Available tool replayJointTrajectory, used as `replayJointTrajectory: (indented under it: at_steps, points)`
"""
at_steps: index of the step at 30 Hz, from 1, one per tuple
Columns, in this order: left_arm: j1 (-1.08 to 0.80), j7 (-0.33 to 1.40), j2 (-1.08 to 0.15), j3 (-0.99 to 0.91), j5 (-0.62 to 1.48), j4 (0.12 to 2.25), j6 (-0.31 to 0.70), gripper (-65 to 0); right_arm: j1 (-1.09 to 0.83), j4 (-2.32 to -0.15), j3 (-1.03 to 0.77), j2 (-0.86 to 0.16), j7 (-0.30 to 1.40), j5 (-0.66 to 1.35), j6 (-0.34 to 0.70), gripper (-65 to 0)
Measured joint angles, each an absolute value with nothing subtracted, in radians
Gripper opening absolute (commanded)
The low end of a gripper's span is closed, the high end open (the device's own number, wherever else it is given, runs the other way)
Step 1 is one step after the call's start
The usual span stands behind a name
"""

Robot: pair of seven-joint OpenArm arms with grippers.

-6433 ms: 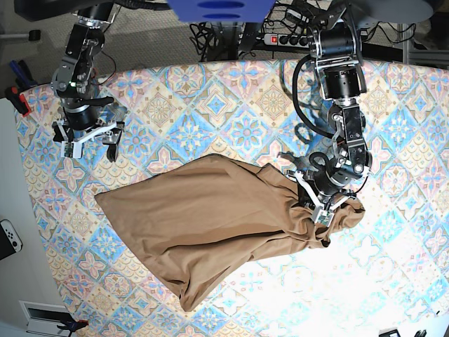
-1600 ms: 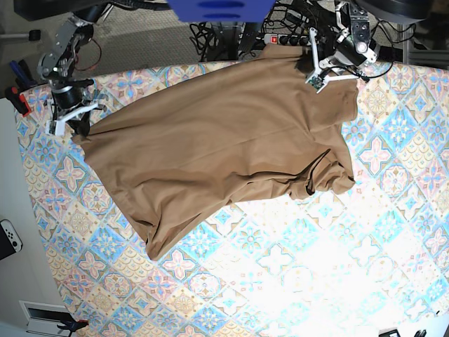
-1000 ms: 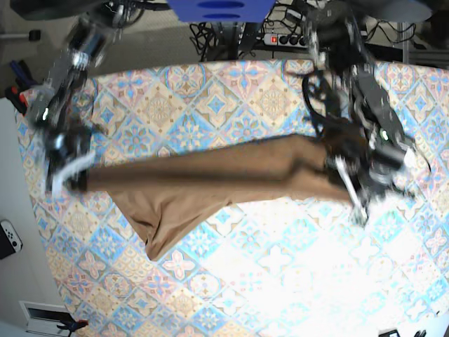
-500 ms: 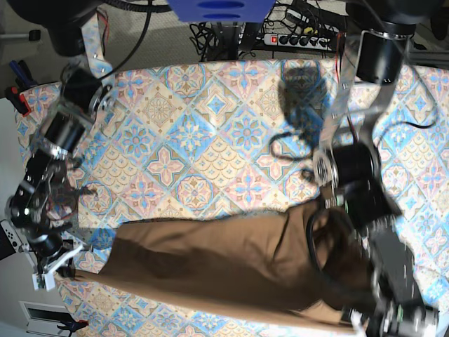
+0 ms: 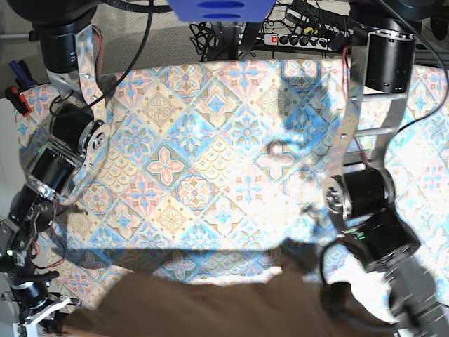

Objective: Layout the t-shirt on the table in an organized manner, then fold the t-shirt properly
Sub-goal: 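Lift the shirt with both grippers and swing it over the table, then lay the shirt down and adjust the left gripper's grip on its edge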

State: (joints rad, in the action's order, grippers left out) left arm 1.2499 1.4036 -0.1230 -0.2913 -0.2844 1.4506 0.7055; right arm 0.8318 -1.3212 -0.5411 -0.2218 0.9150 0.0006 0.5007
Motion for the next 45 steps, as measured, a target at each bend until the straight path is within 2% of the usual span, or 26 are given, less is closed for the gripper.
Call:
replayJointTrajectory:
  at_steps: [3, 5, 8, 13, 20, 23, 32, 45]
  points:
    - [1.157, 1.378, -0.184, -0.267, -0.305, 1.740, 0.700, -65.0, 0.791, -1.486, -0.542, -0.224, 0.898, 0.037, 0.505, -65.0]
    - [1.010, 1.398, -0.217, -0.236, -0.313, 1.868, 0.700, -65.0, 0.694, -1.565, -0.541, -0.234, 0.886, 0.058, 0.508, -65.0]
    - [0.752, 1.399, -0.212, -0.201, -0.303, 1.999, 0.710, -65.0, 0.533, -1.568, -0.542, -0.211, 0.960, -0.002, 0.501, -65.0]
    - [0.437, 1.378, -0.204, -0.241, -0.287, 1.998, 0.702, -65.0, 0.355, -1.567, -0.548, -0.159, 0.787, 0.017, 0.493, -65.0]
    - [0.043, 1.385, -0.152, -0.302, -0.233, 1.996, 0.700, -65.0, 0.066, -1.468, -0.550, -0.091, 0.673, -0.007, 0.488, -65.0]
    - [-0.084, 1.395, -0.147, -0.311, -0.224, 1.995, 0.703, -65.0, 0.008, -1.455, -0.604, -0.074, 0.604, 0.031, 0.484, -65.0]
    - [-0.303, 1.359, -0.125, -0.309, -0.213, 1.995, 0.700, -65.0, -0.125, -1.446, -0.734, -0.057, 0.589, 0.097, 0.495, -65.0]
    - [-0.444, 1.294, -0.075, -0.311, -0.210, 1.996, 0.703, -65.0, -0.197, -1.489, -0.747, -0.045, 0.580, 0.104, 0.494, -65.0]
